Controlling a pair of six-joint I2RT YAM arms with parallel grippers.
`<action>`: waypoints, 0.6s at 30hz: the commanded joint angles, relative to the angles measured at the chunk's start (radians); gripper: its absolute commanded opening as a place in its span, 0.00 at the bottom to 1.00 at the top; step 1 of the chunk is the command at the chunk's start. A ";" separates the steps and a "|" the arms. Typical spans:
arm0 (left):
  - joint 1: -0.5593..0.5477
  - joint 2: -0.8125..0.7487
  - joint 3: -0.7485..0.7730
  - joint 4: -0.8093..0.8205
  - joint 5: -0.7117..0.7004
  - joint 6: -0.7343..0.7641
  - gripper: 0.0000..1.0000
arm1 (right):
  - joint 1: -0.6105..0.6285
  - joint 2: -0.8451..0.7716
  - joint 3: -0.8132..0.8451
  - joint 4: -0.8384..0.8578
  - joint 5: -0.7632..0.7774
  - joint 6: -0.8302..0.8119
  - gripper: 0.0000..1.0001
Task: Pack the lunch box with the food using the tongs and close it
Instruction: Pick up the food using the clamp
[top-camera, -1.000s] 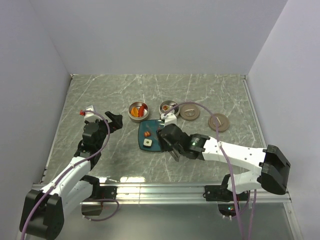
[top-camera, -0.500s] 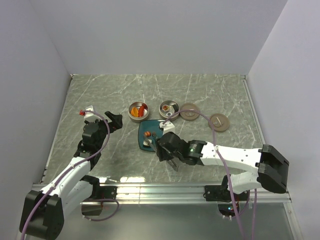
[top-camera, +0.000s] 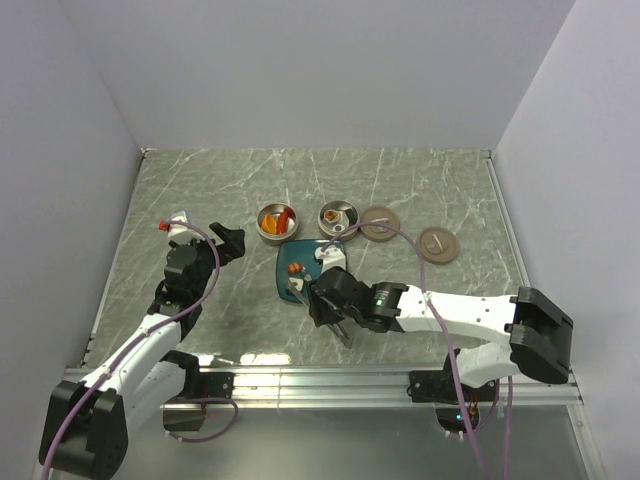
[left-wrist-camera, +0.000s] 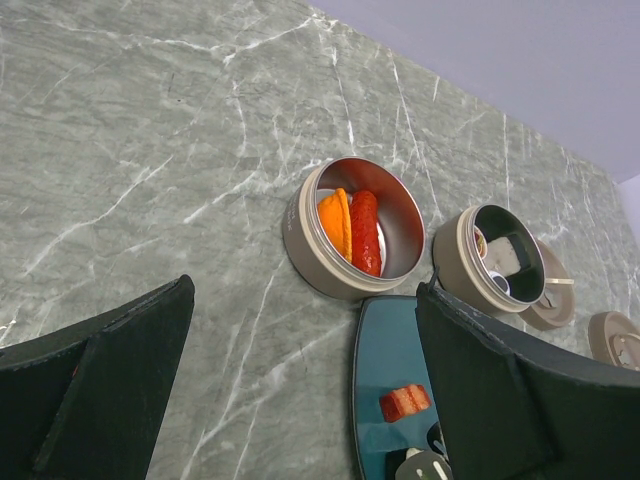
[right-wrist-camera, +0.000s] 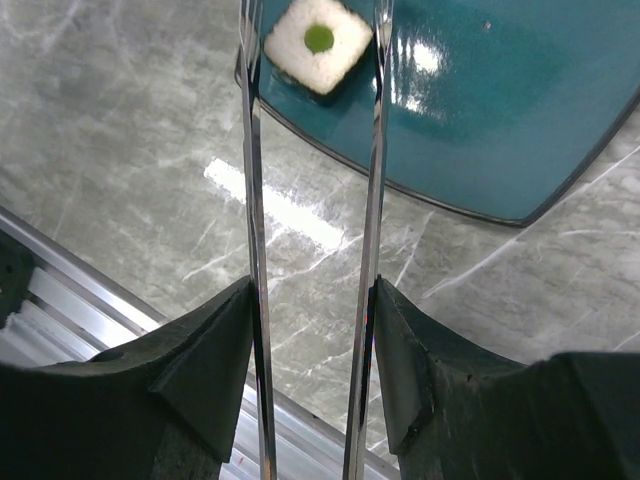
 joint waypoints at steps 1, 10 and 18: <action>0.004 -0.012 0.013 0.037 0.019 -0.009 0.99 | 0.017 0.029 0.019 0.006 0.009 0.024 0.56; 0.004 -0.012 0.013 0.037 0.021 -0.009 0.99 | 0.047 0.048 0.042 -0.051 0.041 0.042 0.57; 0.002 -0.020 0.010 0.036 0.019 -0.011 0.99 | 0.069 0.051 0.052 -0.079 0.036 0.045 0.57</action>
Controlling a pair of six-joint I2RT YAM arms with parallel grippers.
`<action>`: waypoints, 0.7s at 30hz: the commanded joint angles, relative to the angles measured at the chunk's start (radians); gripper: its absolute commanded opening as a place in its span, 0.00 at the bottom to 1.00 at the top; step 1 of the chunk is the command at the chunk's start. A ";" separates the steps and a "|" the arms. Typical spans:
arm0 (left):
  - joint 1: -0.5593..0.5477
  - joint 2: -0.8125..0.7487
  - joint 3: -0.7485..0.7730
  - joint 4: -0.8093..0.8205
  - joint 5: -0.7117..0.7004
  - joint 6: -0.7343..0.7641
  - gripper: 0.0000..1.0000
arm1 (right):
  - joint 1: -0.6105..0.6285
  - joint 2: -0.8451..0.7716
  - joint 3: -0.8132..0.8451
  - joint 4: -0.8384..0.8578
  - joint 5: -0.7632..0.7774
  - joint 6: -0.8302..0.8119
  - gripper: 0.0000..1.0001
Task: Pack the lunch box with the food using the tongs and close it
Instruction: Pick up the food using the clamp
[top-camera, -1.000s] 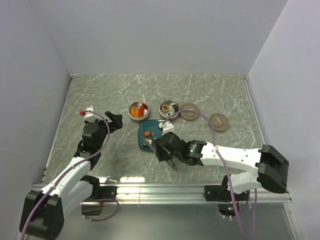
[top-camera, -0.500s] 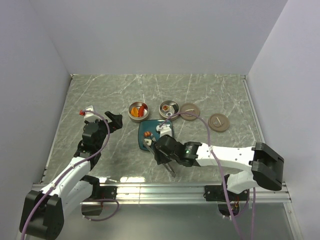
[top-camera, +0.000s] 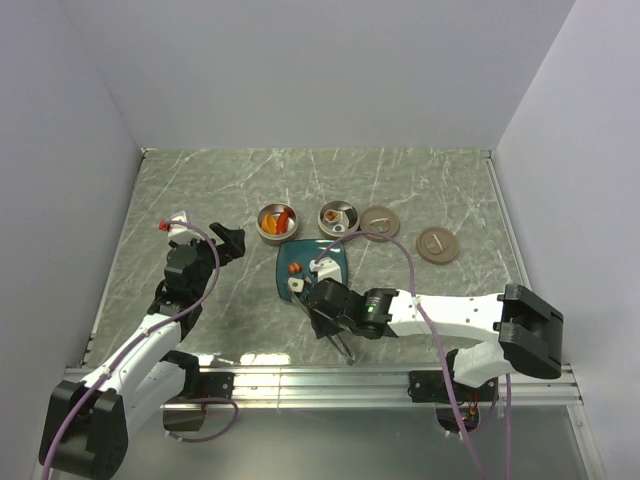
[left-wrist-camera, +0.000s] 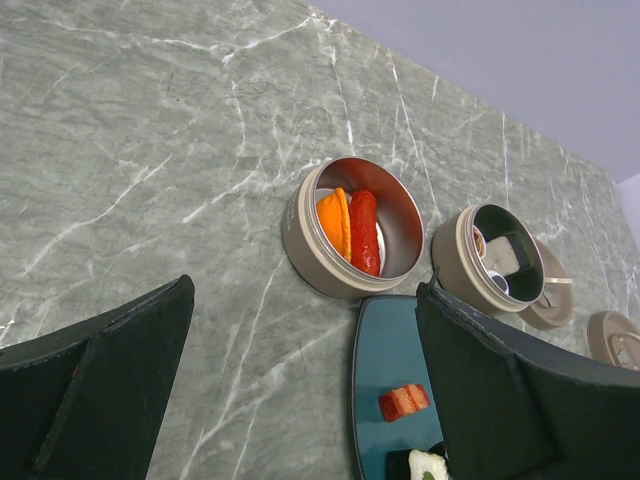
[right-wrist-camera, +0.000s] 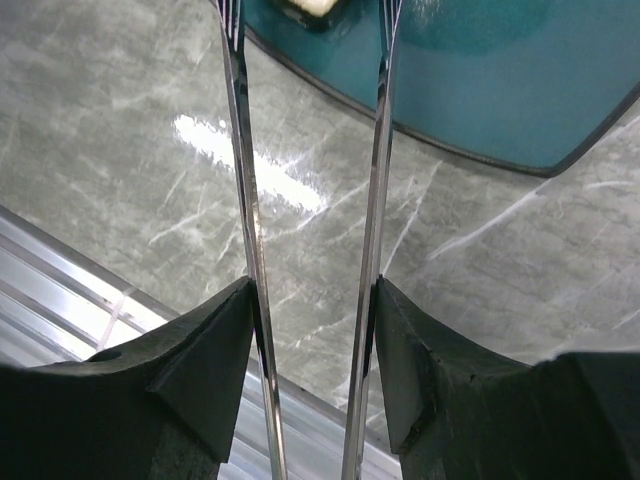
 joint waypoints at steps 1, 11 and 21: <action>0.004 -0.019 0.010 0.036 0.017 -0.010 0.99 | 0.016 -0.007 0.050 -0.017 0.023 0.014 0.57; 0.004 -0.019 0.012 0.036 0.015 -0.010 1.00 | 0.020 0.030 0.077 -0.040 0.064 0.011 0.48; 0.004 -0.016 0.013 0.038 0.017 -0.008 0.99 | 0.020 -0.024 0.137 -0.114 0.135 -0.007 0.24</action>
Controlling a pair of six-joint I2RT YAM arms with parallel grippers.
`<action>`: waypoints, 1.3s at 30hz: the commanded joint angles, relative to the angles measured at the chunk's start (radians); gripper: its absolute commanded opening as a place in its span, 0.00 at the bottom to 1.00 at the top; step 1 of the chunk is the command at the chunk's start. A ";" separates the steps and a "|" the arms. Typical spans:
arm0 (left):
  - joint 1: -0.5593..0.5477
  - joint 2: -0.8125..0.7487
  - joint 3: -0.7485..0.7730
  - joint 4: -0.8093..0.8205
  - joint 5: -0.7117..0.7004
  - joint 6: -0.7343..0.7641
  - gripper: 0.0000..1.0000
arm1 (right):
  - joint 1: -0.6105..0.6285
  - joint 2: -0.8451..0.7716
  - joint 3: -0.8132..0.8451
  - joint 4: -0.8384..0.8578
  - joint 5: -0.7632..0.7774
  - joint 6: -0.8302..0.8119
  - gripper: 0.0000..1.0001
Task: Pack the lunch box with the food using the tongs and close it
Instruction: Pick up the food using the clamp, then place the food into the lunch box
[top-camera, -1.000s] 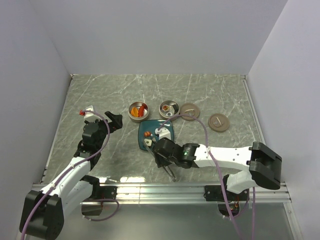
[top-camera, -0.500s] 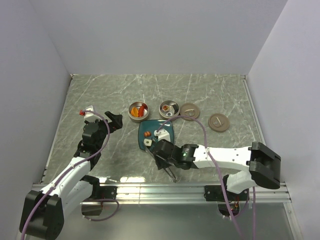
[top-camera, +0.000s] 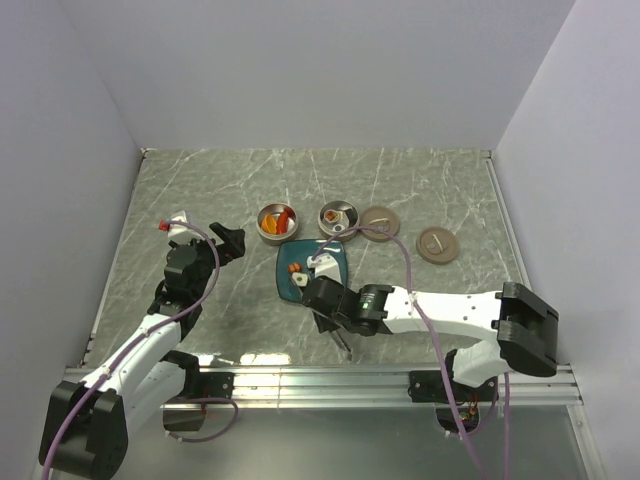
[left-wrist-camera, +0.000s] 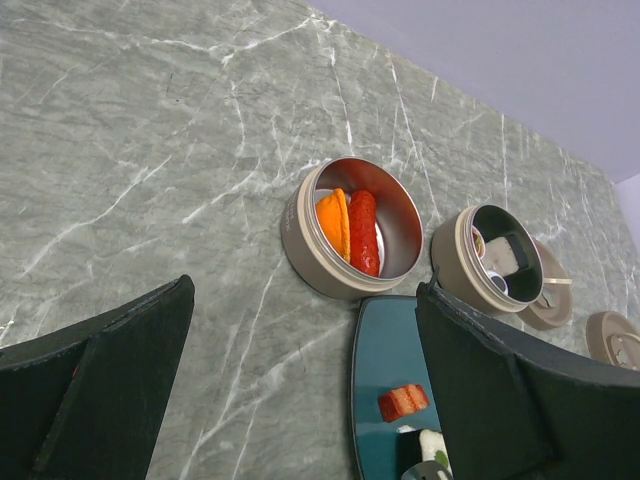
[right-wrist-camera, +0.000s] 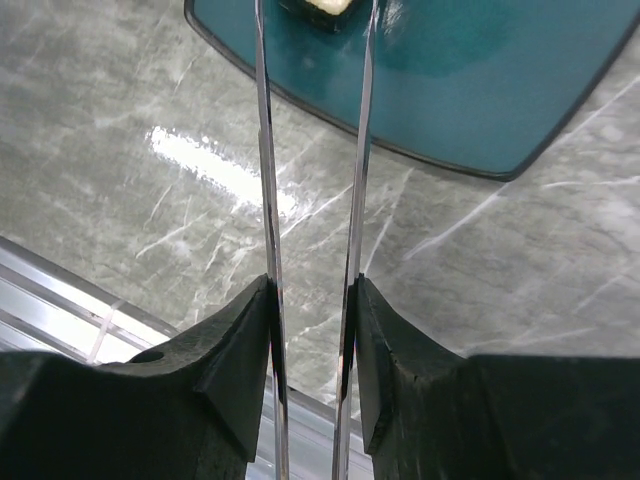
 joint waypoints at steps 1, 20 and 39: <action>0.004 -0.013 0.013 0.038 0.018 -0.006 0.99 | 0.007 -0.064 0.070 -0.035 0.076 -0.016 0.24; 0.004 0.004 0.016 0.042 0.012 -0.006 0.99 | -0.257 0.071 0.371 0.069 -0.042 -0.327 0.25; 0.004 0.027 0.026 0.041 0.008 -0.005 0.99 | -0.352 0.359 0.552 0.080 -0.195 -0.398 0.26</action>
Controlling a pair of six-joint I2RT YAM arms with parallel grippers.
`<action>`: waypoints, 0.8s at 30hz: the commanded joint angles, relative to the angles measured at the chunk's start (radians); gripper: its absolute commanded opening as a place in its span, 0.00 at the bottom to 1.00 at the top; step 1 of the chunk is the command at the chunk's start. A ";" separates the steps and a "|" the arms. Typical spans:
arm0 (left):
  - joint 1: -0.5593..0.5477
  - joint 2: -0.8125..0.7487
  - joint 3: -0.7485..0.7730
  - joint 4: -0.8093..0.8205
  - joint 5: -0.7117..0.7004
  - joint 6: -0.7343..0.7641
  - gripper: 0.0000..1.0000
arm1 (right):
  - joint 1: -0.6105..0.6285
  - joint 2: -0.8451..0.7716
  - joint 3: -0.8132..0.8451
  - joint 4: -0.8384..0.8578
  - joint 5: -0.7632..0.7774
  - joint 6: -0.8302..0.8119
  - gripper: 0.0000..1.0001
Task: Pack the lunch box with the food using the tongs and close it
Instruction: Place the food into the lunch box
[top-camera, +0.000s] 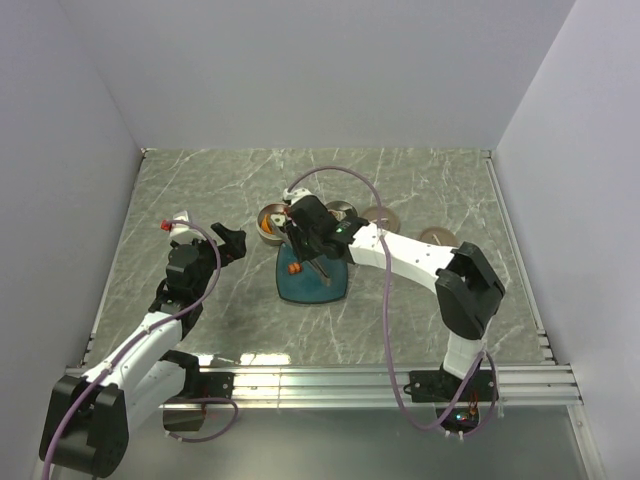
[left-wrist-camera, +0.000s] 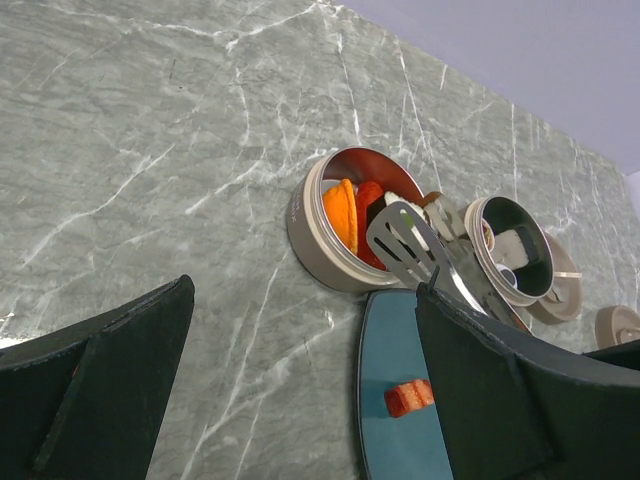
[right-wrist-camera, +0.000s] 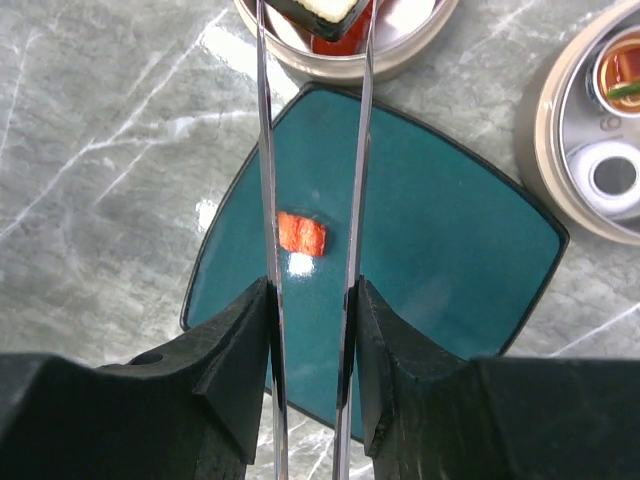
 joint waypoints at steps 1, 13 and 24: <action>0.004 0.001 0.026 0.040 0.003 -0.007 0.99 | -0.018 0.011 0.078 0.044 -0.014 -0.025 0.26; 0.004 0.004 0.029 0.040 0.000 -0.004 0.99 | -0.049 0.078 0.143 0.014 -0.008 -0.037 0.32; 0.004 0.009 0.029 0.040 0.001 -0.004 0.99 | -0.052 0.065 0.141 0.008 -0.002 -0.047 0.54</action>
